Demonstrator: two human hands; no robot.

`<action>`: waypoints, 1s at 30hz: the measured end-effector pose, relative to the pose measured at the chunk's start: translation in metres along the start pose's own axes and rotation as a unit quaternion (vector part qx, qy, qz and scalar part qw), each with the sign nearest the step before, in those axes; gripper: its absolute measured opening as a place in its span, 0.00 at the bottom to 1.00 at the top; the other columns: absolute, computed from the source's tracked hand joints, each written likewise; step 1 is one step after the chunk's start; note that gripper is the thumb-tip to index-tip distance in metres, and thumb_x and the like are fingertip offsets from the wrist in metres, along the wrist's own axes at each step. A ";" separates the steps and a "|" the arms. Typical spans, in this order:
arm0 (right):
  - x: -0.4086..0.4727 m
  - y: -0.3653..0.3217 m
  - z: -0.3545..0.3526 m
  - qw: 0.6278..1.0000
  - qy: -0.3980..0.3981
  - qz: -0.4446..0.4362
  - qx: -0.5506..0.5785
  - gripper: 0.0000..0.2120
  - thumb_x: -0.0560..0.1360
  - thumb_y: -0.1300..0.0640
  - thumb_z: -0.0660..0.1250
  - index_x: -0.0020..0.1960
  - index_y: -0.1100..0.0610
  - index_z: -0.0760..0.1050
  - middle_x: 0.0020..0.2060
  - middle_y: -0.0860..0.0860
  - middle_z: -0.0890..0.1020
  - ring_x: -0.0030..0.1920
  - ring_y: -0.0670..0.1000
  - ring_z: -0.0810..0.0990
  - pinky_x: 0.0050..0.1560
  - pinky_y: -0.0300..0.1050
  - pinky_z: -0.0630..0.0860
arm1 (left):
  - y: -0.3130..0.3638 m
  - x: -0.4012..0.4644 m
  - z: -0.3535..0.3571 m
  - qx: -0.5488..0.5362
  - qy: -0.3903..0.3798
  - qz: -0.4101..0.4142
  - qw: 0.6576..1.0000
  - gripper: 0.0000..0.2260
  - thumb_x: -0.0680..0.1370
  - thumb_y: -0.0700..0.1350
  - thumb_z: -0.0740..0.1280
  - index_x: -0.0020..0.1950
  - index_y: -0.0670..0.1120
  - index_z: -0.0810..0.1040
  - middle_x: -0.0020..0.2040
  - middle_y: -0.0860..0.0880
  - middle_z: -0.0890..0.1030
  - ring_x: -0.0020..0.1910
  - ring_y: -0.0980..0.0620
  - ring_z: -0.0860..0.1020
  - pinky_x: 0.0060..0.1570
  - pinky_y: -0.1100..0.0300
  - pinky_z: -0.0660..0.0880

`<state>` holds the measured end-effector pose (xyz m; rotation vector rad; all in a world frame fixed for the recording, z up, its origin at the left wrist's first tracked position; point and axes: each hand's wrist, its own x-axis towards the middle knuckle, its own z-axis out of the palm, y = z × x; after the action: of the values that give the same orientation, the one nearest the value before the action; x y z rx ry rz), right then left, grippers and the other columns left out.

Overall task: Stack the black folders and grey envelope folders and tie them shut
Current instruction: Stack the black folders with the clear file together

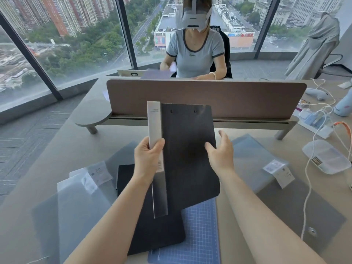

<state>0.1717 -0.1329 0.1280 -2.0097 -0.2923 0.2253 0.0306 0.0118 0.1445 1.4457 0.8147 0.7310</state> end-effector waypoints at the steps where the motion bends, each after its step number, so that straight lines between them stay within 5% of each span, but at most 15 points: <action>1: -0.003 0.008 0.004 1.000 -0.018 0.026 0.004 0.30 0.76 0.54 0.66 0.76 0.55 0.60 0.74 0.52 0.67 0.74 0.54 0.64 0.72 0.50 0.62 | -0.003 0.003 -0.008 -0.010 0.006 -0.020 1.000 0.05 0.78 0.45 0.70 0.44 0.45 0.80 0.38 0.50 0.81 0.38 0.52 0.79 0.37 0.62 0.78; 4: -0.012 0.026 0.020 0.990 -0.085 0.106 0.028 0.33 0.77 0.49 0.64 0.78 0.52 0.55 0.76 0.51 0.65 0.74 0.55 0.65 0.73 0.52 0.64 | -0.014 0.009 -0.032 -0.010 0.025 -0.073 0.997 0.05 0.78 0.48 0.70 0.48 0.47 0.81 0.41 0.49 0.82 0.39 0.50 0.79 0.40 0.57 0.78; 10: -0.036 0.045 0.049 0.980 -0.158 0.119 0.014 0.12 0.75 0.55 0.64 0.58 0.51 0.75 0.53 0.47 0.82 0.56 0.52 0.80 0.56 0.49 0.75 | -0.042 0.009 -0.074 0.031 0.062 -0.145 0.987 0.10 0.78 0.53 0.69 0.52 0.48 0.82 0.45 0.47 0.83 0.43 0.47 0.81 0.41 0.55 0.78; 14: -0.053 0.060 0.069 0.971 -0.199 0.135 0.005 0.08 0.77 0.58 0.65 0.56 0.55 0.75 0.54 0.50 0.83 0.53 0.52 0.80 0.57 0.51 0.77 | -0.068 0.005 -0.100 0.060 0.069 -0.202 0.975 0.13 0.77 0.55 0.70 0.55 0.47 0.81 0.45 0.45 0.83 0.45 0.42 0.82 0.46 0.47 0.81; 21: -0.077 0.089 0.094 0.956 -0.235 0.156 -0.077 0.09 0.77 0.56 0.65 0.56 0.54 0.76 0.50 0.47 0.81 0.51 0.51 0.80 0.53 0.50 0.78 | -0.105 -0.003 -0.121 0.143 0.044 -0.243 0.958 0.12 0.80 0.48 0.64 0.62 0.45 0.76 0.52 0.44 0.82 0.43 0.48 0.80 0.36 0.57 0.73; 27: -0.087 0.101 0.107 0.952 -0.234 0.154 -0.121 0.09 0.76 0.56 0.64 0.55 0.54 0.77 0.49 0.49 0.83 0.48 0.50 0.81 0.51 0.52 0.80 | -0.125 -0.004 -0.131 0.201 0.021 -0.263 0.943 0.13 0.79 0.42 0.64 0.63 0.44 0.75 0.55 0.44 0.82 0.51 0.42 0.80 0.53 0.47 0.77; 30: -0.091 0.106 0.112 0.945 -0.242 0.145 -0.164 0.10 0.77 0.55 0.64 0.57 0.54 0.77 0.50 0.49 0.82 0.46 0.49 0.80 0.48 0.49 0.80 | -0.134 -0.005 -0.133 0.223 0.016 -0.262 0.939 0.13 0.77 0.40 0.63 0.62 0.44 0.76 0.54 0.44 0.82 0.50 0.42 0.80 0.51 0.48 0.78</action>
<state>0.0646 -0.1098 -0.0140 -2.3036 -0.3580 0.9176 -0.0906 0.0796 0.0162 1.5119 1.3860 0.1629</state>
